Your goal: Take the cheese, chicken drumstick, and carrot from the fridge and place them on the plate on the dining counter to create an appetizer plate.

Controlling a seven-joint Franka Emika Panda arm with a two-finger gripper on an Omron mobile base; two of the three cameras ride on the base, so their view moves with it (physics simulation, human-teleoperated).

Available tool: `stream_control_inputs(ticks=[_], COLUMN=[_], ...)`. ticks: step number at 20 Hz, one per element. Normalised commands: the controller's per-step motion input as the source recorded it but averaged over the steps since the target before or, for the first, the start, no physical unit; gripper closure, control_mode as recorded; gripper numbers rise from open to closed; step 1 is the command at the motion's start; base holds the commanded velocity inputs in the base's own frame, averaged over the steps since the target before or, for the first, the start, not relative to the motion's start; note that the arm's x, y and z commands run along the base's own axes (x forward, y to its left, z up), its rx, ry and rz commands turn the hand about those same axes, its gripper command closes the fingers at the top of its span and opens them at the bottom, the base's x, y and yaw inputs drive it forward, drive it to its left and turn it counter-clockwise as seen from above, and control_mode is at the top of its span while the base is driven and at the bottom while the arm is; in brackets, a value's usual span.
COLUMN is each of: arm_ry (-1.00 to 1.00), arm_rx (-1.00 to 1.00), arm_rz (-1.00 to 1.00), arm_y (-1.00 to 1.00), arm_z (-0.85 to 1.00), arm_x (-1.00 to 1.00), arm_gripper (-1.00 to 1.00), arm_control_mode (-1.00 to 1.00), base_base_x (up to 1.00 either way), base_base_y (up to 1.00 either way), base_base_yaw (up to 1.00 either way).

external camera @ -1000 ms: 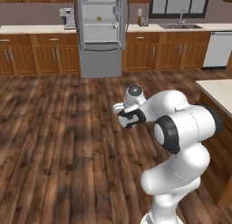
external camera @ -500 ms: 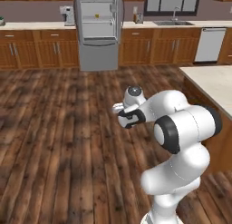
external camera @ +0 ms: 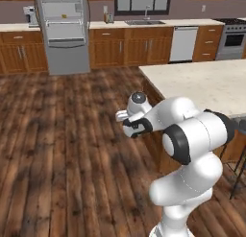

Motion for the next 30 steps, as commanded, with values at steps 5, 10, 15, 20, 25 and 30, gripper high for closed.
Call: stream_control_inputs(ticks=[5, 10, 15, 20, 25, 30], arm_ry=[0.0, 0.0, 0.0, 0.0, 0.0, 0.0], arm_rx=[0.0, 0.0, 0.0, 0.0, 0.0, 0.0], arm_rz=[0.0, 0.0, 0.0, 0.0, 0.0, 0.0], arm_y=[0.0, 0.0, 0.0, 0.0, 0.0, 0.0], arm_z=[0.0, 0.0, 0.0, 0.0, 0.0, 0.0], arm_x=[0.0, 0.0, 0.0, 0.0, 0.0, 0.0], arm_gripper=[1.0, 1.0, 1.0, 1.0, 1.0, 1.0], arm_control_mode=[1.0, 1.0, 1.0, 1.0, 1.0, 1.0], base_base_x=[-0.27, -0.15, -0.22, -0.27, -0.2, -0.13], base_base_y=[-1.0, -1.0, -1.0, -1.0, -1.0, -1.0], base_base_yaw=[-0.21, -0.17, -0.12, -0.11, -0.09, -0.08])
